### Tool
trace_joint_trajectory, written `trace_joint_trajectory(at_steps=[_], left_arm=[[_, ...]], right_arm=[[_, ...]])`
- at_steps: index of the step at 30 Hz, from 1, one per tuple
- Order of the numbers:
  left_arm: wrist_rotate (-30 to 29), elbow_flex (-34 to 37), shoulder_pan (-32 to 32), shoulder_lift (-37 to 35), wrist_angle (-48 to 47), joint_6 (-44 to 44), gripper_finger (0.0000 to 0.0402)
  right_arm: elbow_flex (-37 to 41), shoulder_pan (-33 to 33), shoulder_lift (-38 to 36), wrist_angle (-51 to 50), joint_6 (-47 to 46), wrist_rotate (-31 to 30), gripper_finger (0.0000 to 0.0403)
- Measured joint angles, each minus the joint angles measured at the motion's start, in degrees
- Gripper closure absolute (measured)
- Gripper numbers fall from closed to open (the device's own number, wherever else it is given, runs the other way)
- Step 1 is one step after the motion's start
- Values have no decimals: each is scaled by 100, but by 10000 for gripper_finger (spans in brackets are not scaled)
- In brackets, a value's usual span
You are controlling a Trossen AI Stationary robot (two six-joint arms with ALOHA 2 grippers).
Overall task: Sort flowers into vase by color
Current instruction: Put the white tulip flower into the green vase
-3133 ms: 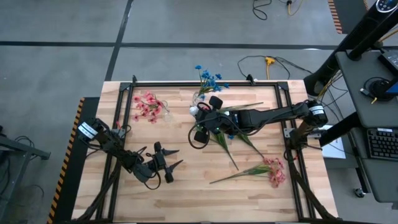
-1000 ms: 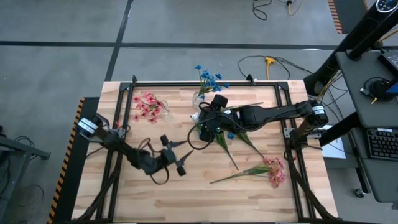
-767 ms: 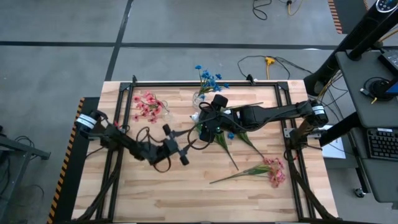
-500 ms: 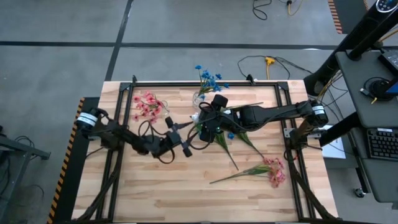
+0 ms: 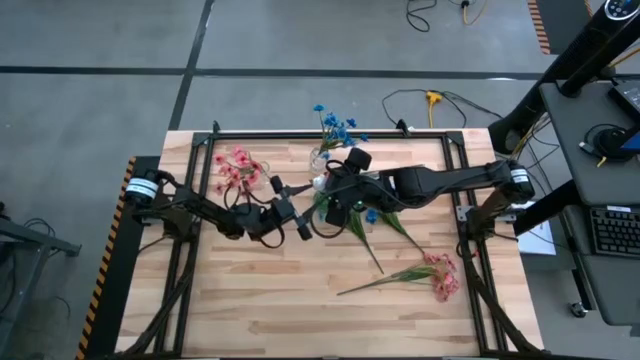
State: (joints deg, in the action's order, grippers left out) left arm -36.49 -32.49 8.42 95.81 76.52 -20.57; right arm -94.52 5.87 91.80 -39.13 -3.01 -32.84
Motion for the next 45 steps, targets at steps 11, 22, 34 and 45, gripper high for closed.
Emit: trace_joint_trajectory(at_steps=[11, 22, 34, 45], left_arm=[[155, -516, -98, 38, -621, -141, 243], [-33, -454, -109, 39, -672, 176, 330], [-39, -371, -309, 53, -733, 336, 399], [-38, -359, -500, 57, -930, 657, 401]], right_arm=[[2, 106, -62, -4, 0, 2, 129], [2, 218, -65, -137, -20, -13, 129], [4, 359, -407, -133, -163, -24, 129], [4, 560, -707, -129, -313, -24, 129]])
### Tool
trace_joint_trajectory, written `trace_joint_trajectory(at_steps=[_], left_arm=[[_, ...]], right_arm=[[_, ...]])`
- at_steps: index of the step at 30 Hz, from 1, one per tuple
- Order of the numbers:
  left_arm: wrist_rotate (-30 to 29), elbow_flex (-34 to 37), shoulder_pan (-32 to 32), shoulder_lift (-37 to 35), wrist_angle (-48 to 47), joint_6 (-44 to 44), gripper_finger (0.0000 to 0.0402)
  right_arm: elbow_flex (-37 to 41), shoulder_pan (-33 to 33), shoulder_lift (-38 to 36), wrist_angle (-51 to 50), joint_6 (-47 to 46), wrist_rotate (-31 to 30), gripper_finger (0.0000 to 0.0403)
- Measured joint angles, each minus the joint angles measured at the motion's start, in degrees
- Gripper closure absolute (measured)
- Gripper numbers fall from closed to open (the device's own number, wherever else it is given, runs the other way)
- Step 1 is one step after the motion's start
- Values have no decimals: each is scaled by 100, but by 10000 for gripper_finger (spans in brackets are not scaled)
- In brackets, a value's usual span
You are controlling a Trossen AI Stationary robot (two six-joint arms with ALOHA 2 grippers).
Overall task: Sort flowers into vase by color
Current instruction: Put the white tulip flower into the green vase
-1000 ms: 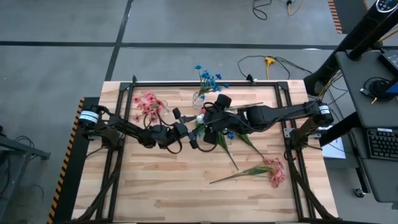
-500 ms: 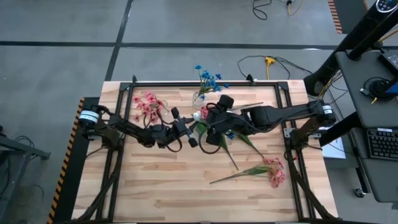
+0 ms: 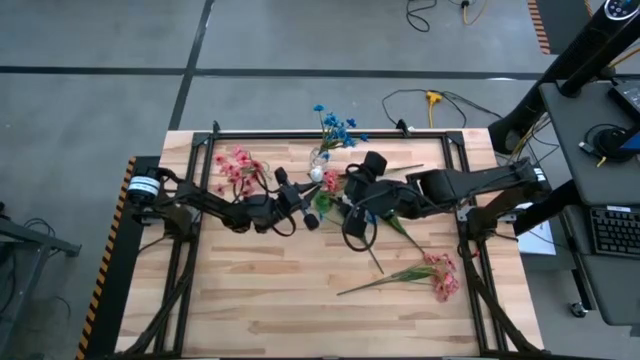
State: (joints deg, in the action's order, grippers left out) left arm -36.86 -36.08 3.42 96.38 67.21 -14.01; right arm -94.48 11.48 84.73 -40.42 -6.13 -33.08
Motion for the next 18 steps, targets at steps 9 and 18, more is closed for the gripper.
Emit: trace_joint_trajectory(at_steps=[9, 18], left_arm=[[33, 1, -37, 0, -468, 302, 401], [37, 14, -55, 40, -736, 558, 401]], right_arm=[[0, 5, 9, -2, 0, 2, 129], [0, 25, 11, -2, -31, 2, 129]])
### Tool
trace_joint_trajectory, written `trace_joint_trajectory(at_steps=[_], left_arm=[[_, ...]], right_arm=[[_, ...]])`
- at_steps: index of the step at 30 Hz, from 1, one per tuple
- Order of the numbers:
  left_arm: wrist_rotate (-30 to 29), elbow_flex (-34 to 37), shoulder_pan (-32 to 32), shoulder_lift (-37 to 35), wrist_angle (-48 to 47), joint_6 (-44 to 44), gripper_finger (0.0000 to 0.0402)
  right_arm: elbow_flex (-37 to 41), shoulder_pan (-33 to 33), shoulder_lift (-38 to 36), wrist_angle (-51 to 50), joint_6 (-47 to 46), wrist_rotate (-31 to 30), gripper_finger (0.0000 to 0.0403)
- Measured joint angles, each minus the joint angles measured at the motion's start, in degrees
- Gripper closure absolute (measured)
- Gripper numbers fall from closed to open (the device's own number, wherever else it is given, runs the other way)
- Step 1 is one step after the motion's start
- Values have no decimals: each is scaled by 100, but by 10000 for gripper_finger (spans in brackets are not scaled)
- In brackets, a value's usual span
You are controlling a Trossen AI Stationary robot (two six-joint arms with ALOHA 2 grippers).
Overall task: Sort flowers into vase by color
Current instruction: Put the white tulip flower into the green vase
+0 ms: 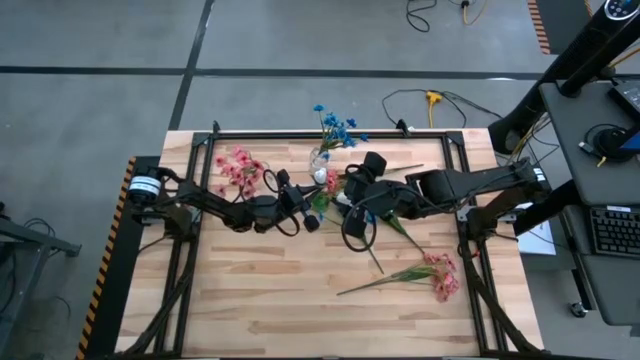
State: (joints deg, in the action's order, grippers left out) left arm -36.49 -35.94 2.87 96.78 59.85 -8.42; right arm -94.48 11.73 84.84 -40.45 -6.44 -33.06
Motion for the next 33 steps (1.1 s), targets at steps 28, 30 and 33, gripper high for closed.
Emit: trace_joint_trajectory(at_steps=[28, 30, 33], left_arm=[[-542, -31, 516, -84, -29, -202, 203], [-710, -28, 624, -144, -172, -229, 187], [-848, -28, 801, -231, -329, -335, 171]], right_arm=[[0, 2, 2, -403, -296, -1, 129], [0, 2, 2, -443, -320, -2, 129], [0, 4, -51, -442, -358, 0, 129]])
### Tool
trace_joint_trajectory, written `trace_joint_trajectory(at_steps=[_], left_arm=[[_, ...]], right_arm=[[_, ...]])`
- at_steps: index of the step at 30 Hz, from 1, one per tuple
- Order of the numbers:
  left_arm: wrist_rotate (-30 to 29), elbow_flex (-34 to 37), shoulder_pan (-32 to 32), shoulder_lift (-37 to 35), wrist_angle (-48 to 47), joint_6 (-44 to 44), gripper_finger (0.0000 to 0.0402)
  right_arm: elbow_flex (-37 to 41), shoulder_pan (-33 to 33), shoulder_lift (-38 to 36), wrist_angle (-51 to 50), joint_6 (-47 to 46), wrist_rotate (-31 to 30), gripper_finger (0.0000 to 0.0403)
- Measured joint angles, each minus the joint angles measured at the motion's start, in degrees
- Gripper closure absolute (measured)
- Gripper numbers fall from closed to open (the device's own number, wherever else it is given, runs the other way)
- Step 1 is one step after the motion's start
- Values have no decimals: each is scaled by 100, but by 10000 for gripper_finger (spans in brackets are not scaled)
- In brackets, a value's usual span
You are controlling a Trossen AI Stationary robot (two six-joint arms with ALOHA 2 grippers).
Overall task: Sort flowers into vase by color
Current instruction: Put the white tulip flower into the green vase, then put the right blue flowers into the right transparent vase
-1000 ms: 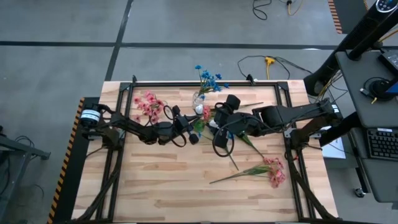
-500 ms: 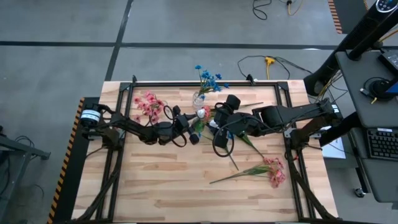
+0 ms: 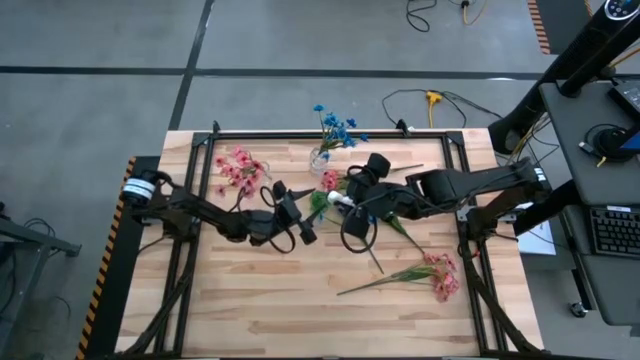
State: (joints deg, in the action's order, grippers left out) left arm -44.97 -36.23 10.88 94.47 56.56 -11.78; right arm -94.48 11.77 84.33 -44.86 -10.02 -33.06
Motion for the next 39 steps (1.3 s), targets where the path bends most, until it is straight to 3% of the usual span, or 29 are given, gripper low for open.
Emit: trace_joint_trajectory(at_steps=[8, 17, 24, 32, 39], left_arm=[[-419, 0, 625, -561, -723, -48, 157], [-398, -7, 1966, -1302, -2261, 909, 157], [-354, -183, 2949, -1337, -3132, 1803, 157], [-350, -560, 3560, -1324, -3985, 2645, 157], [-343, -969, 3798, -1324, -5506, 3807, 157]], right_arm=[[0, 65, -417, 8, -200, -9, 129], [0, 606, -943, -306, -978, 25, 129], [-2, 922, -1181, -1550, -2539, 466, 129], [159, 1294, -807, -3452, -4296, 660, 129], [526, 1506, -432, -3869, -4898, 650, 129]])
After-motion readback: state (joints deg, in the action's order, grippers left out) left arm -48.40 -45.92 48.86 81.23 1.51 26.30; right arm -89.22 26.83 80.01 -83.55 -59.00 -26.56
